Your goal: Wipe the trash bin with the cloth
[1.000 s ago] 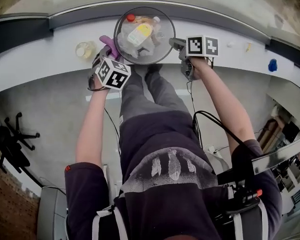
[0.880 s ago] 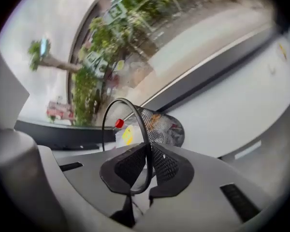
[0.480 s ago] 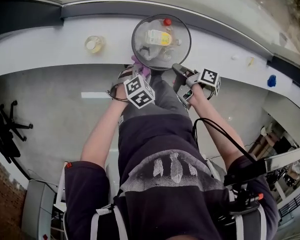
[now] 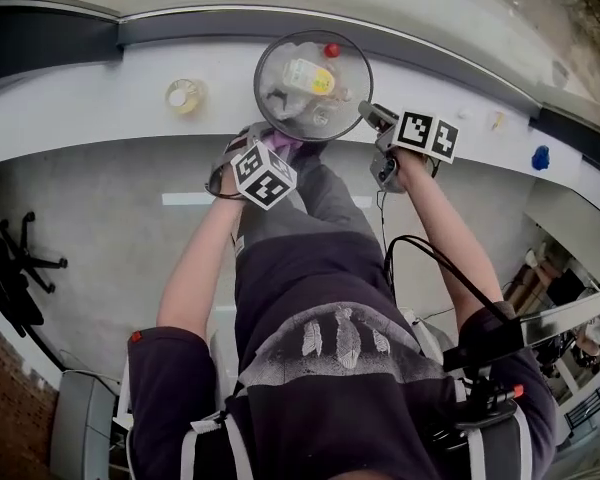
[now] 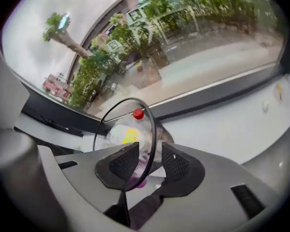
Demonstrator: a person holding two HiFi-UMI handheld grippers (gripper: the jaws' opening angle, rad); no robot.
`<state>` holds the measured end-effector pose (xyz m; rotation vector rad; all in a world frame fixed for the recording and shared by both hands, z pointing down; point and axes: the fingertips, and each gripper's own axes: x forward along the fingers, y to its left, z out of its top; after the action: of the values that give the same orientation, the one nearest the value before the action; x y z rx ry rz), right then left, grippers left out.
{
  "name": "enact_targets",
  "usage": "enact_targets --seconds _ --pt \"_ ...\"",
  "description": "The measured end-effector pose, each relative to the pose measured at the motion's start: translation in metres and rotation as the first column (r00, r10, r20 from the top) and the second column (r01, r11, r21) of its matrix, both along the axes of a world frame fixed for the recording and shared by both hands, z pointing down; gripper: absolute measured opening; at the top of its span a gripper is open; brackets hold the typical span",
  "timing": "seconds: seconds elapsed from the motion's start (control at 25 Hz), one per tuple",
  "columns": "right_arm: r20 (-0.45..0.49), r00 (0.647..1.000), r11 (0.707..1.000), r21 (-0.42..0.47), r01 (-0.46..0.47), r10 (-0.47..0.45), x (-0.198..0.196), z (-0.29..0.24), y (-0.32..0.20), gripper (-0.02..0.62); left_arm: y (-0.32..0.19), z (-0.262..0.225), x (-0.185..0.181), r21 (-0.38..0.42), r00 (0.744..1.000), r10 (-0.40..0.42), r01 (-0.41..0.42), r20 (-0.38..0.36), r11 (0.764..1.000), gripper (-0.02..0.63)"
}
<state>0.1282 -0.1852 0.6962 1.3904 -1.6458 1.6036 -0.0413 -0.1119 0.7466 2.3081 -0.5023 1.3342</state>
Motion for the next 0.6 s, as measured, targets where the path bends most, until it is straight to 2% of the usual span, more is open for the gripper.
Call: enact_targets --seconds 0.12,0.2,0.24,0.28,0.32,0.4,0.48,0.52,0.6 --pt "-0.100 0.983 0.988 0.027 0.155 -0.152 0.010 0.010 -0.044 0.124 -0.013 0.005 -0.019 0.024 0.998 -0.039 0.038 0.047 0.999 0.126" --pt "-0.094 0.966 0.970 0.005 0.242 -0.240 0.001 0.019 -0.056 0.124 -0.024 0.005 -0.030 0.033 0.994 -0.099 0.097 0.049 0.995 0.126" --pt "-0.078 0.964 0.967 -0.009 0.255 -0.255 -0.004 0.022 -0.057 0.116 -0.030 0.005 -0.034 0.040 0.991 -0.121 0.119 0.049 0.992 0.126" --pt "-0.052 0.970 0.971 -0.025 0.238 -0.239 -0.009 0.025 -0.055 0.069 -0.036 0.005 -0.039 0.052 0.989 -0.139 0.136 0.056 0.989 0.126" --pt "-0.012 0.983 0.982 -0.043 0.184 -0.185 -0.013 0.027 -0.052 0.043 -0.042 0.007 -0.046 0.068 0.985 -0.160 0.155 0.071 0.986 0.126" --pt "0.100 0.995 0.995 -0.095 0.005 0.004 -0.019 0.027 -0.040 0.040 -0.056 0.011 -0.063 0.096 0.967 -0.236 0.228 0.095 0.969 0.126" --pt "0.190 0.961 0.969 -0.179 -0.168 0.202 -0.021 0.026 -0.017 0.041 -0.063 0.010 -0.066 0.094 0.951 -0.299 0.292 0.078 0.952 0.126" --pt "0.222 0.934 0.947 -0.226 -0.230 0.280 -0.022 0.025 -0.002 0.040 -0.061 0.009 -0.059 0.089 0.955 -0.290 0.284 0.067 0.955 0.126" --pt "0.269 0.885 0.905 -0.302 -0.299 0.381 -0.025 0.024 0.029 0.029 -0.047 0.009 -0.036 0.095 0.978 -0.197 0.190 0.067 0.977 0.126"
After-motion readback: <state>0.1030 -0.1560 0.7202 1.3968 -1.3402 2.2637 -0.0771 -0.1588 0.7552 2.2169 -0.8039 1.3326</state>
